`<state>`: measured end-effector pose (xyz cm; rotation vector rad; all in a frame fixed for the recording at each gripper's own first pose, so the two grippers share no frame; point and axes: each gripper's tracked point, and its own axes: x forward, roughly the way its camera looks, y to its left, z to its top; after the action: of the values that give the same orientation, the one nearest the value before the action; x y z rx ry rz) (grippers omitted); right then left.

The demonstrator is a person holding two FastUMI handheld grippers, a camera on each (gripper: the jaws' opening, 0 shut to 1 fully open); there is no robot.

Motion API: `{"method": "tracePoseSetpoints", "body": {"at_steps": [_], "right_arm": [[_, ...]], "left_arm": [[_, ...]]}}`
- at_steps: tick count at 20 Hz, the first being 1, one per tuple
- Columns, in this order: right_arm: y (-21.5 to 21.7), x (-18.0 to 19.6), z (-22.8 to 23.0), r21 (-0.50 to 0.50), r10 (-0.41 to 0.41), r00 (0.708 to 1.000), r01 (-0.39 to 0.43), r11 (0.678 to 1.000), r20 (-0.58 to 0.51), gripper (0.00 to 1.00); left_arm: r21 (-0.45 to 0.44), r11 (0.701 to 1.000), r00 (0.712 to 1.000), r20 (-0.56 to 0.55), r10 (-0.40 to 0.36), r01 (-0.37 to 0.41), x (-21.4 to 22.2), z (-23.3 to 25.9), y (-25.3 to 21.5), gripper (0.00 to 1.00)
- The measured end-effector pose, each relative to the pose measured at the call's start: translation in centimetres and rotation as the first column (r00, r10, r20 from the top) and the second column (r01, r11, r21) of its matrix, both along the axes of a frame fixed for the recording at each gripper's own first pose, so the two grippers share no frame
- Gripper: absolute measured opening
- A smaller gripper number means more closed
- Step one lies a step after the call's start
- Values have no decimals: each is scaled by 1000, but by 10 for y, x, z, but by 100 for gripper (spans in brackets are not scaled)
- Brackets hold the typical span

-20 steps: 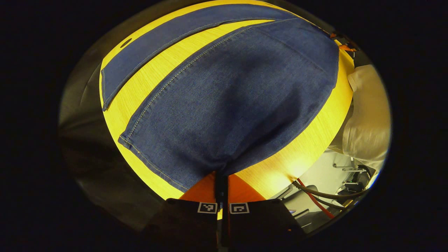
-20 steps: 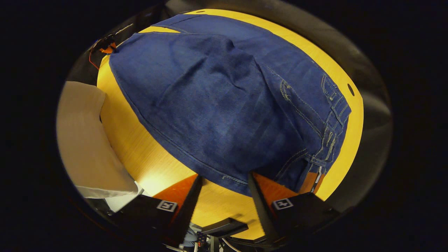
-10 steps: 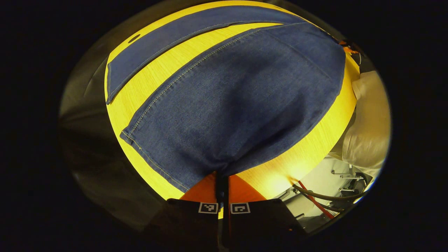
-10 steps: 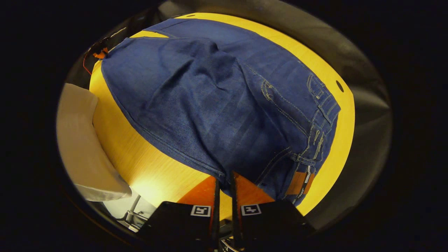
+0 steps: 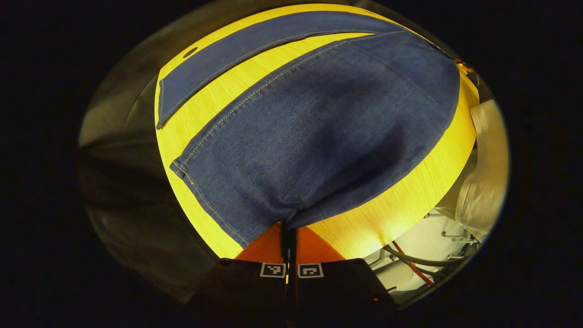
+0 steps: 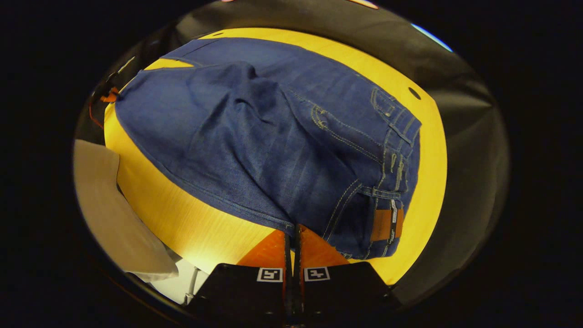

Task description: Grasp the waist and the cuffs of the jeans and fold them to make the two legs overlap; first hold the waist and fold one-third of the jeans toward the cuffs, then hold the cuffs and fold the remaining one-third in the same direction to finish folding.

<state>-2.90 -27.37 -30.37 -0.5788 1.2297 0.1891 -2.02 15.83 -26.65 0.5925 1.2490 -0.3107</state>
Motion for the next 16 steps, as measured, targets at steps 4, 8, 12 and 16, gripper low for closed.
{"method": "tracePoseSetpoints", "body": {"at_steps": [4, 8, 12, 16], "right_arm": [[7, -1, 28, 60, -122, 984, 115, 991, 133, 3], [14, 9, 48, 128, -221, 952, 197, 972, 213, 3], [28, 24, 80, 224, -325, 901, 267, 937, 287, 3], [48, 59, 138, 291, -351, 851, 247, 924, 391, 3]], "left_arm": [[-128, 976, 969, 151, 195, -176, 4, 24, -7, 0], [-310, 892, 858, 298, 419, -328, 24, 52, -10, 0], [-422, 828, 726, 425, 540, -368, 38, 76, -9, 0], [-555, 762, 579, 517, 631, -334, 74, 114, -13, 0]]}}
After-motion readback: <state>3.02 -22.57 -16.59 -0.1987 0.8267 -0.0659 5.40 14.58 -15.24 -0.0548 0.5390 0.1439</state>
